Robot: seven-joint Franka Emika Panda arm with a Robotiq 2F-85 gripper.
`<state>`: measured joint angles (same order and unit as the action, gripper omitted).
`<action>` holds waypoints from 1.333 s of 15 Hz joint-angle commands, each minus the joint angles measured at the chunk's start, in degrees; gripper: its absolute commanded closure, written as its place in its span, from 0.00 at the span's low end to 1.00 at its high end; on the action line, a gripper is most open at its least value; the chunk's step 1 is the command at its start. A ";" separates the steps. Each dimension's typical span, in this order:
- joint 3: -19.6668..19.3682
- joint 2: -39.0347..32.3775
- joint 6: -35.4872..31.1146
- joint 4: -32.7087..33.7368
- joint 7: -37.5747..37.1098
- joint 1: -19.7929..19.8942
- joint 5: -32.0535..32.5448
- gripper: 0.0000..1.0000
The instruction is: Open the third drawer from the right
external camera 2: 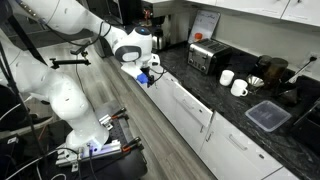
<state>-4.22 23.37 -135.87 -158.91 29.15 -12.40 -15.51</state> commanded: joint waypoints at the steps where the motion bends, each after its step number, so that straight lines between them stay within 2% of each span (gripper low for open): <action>1: 0.07 -4.87 -0.68 3.10 4.59 0.16 4.38 0.00; 3: 2.19 -7.23 -3.46 4.15 2.48 1.72 10.20 0.00; 4: 0.68 -3.19 -1.03 1.99 2.70 0.49 6.55 0.00; 14: 0.87 -3.63 -1.30 2.23 2.43 0.49 7.01 0.00; 20: -1.55 -10.38 -9.91 5.59 14.86 0.69 7.86 0.00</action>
<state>-4.61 17.69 -141.59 -155.94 37.80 -12.29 -8.21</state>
